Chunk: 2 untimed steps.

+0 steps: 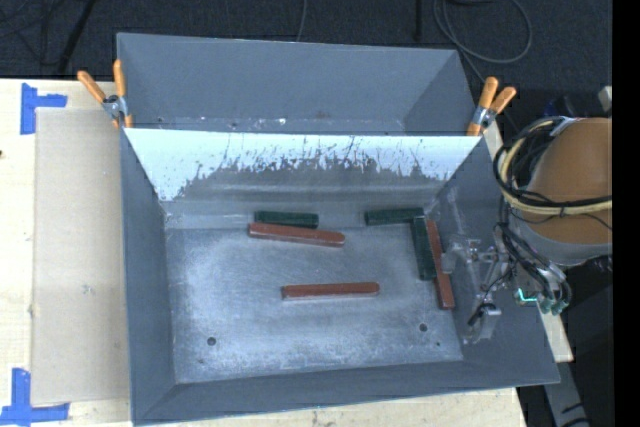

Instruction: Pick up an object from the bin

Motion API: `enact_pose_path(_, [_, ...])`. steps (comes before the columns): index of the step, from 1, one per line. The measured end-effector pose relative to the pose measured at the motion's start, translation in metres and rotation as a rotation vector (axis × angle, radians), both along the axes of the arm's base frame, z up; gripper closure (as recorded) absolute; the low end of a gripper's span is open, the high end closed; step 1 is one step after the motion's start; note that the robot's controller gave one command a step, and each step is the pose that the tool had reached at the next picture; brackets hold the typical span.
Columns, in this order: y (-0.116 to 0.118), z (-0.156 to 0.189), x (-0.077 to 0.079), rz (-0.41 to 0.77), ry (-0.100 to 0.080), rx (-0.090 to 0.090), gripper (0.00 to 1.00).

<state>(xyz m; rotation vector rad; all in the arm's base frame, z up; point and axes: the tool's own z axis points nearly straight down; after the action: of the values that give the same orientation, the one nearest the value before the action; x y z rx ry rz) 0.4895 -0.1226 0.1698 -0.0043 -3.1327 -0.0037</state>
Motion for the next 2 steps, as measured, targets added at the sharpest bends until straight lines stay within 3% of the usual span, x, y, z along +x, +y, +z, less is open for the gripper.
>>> enact_pose_path(1, [0.042, -0.053, 0.052, 0.007, -0.008, 0.001, 0.0])
enact_pose_path(2, [0.118, -0.103, 0.038, 0.094, -0.002, 0.003, 0.0])
